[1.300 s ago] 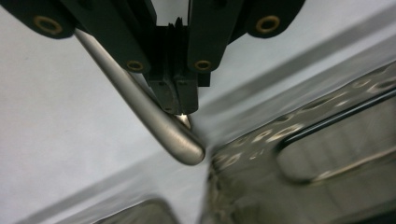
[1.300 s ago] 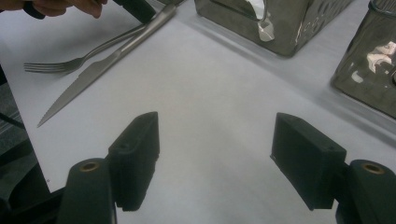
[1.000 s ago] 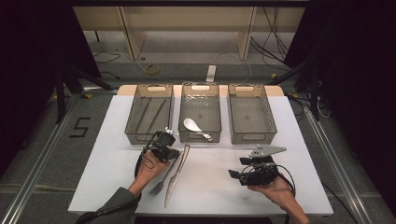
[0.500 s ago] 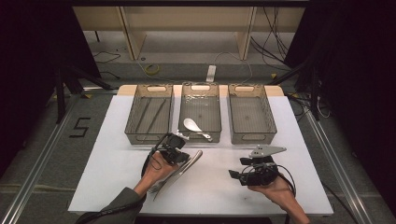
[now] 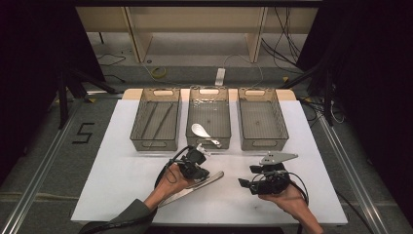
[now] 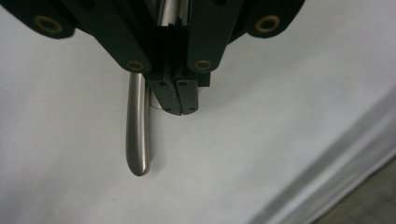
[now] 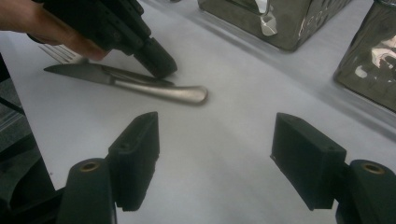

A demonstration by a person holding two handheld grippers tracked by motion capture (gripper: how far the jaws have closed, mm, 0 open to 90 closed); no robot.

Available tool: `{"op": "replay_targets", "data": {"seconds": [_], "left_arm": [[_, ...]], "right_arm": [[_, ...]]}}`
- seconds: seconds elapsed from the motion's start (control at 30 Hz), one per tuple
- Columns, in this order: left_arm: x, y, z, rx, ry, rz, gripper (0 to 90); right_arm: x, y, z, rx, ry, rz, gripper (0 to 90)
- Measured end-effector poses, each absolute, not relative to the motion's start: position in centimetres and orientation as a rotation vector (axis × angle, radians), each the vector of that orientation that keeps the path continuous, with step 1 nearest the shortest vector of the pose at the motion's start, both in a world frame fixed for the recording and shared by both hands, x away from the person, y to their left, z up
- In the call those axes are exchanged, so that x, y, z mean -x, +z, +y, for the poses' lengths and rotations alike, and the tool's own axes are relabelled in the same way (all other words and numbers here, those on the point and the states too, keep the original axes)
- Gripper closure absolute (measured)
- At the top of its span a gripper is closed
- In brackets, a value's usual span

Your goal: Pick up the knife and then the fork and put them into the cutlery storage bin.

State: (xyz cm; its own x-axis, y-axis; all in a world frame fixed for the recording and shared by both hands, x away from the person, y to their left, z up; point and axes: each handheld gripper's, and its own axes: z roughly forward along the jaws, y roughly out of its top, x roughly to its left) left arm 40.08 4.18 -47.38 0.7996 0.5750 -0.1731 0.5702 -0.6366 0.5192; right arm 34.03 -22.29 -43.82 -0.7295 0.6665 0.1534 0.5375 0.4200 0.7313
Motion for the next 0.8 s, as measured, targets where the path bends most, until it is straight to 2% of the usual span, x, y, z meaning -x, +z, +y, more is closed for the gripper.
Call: {"op": "replay_targets", "data": {"seconds": [0.5, 0.63, 0.8], "left_arm": [[-38.8, -47.4, 3.7, -2.436, -0.058, 0.784, 88.8], [-38.8, -46.9, 4.0, -2.434, -0.008, 0.785, 88.3], [-39.0, -44.8, 5.9, -2.324, 0.043, 0.809, 79.1]], "right_arm": [[-33.9, -43.9, -22.0, -1.056, 1.185, 2.540, 32.9], [-33.8, -43.9, -21.8, -1.038, 1.172, 2.555, 32.9], [-33.9, -43.6, -21.0, -0.990, 1.156, 2.586, 32.9]]}}
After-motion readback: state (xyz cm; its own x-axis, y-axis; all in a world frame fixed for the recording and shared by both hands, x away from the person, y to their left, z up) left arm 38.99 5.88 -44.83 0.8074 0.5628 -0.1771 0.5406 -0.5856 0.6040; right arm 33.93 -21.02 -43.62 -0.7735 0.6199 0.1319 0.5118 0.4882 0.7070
